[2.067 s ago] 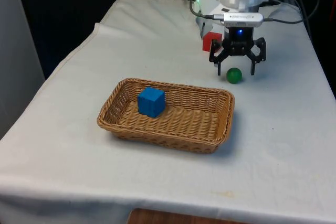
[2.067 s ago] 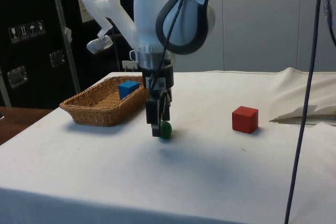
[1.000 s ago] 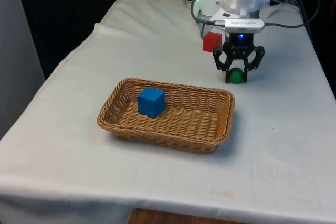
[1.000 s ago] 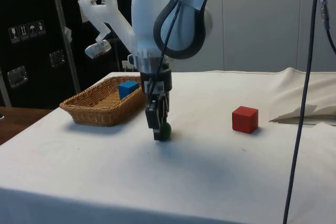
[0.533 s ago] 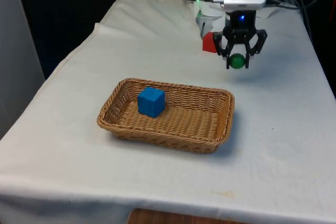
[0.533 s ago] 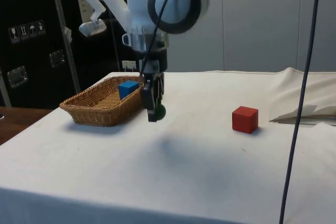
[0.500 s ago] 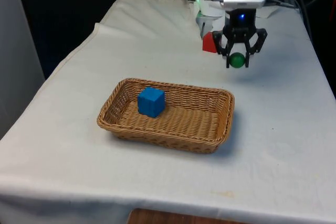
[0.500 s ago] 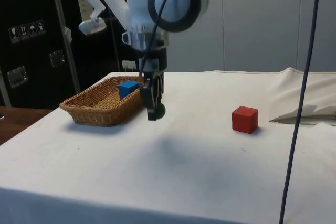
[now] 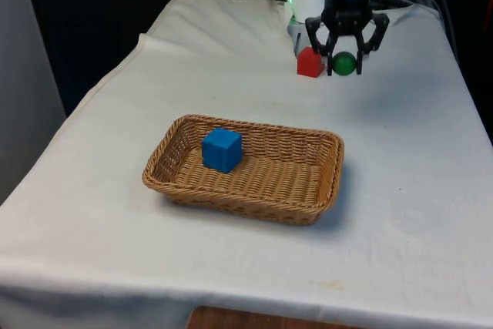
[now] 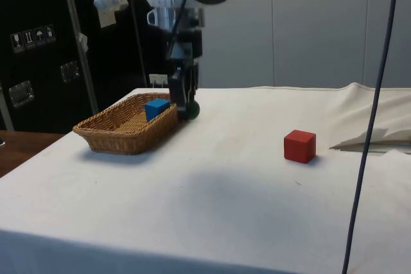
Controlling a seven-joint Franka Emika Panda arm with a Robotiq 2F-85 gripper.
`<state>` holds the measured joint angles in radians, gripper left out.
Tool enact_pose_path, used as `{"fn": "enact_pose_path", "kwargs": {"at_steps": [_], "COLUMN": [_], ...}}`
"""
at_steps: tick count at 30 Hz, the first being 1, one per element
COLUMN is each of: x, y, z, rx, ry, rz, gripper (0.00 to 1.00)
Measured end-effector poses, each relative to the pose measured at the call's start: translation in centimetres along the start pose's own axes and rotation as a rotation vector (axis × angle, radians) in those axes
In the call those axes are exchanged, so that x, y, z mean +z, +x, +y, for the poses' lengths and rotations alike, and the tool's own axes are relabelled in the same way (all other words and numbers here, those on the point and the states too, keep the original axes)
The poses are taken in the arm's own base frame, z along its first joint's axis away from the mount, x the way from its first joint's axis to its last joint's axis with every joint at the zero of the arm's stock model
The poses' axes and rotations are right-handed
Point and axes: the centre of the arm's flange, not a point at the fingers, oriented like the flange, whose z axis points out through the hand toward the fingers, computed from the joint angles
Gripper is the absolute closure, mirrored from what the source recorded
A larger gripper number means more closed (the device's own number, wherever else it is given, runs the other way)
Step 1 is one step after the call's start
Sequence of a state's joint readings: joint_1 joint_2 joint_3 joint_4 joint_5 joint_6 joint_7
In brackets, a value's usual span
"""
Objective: Place all non-red objects into the basket.
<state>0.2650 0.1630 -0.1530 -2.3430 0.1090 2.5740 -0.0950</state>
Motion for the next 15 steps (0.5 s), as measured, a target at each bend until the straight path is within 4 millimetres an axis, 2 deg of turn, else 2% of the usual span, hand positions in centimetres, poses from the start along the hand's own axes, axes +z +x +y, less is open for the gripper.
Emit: {"fn": "enact_pose_path", "kwargs": {"at_steps": [7,15], "x": [-2.9,-3.8], "y": [0.2,1.2], "z": [0.7,1.3], "rx": [0.016,0.028], "ry": [0.01,0.009], "rz": [0.014,0.028], "gripper": [1.0,1.0]}}
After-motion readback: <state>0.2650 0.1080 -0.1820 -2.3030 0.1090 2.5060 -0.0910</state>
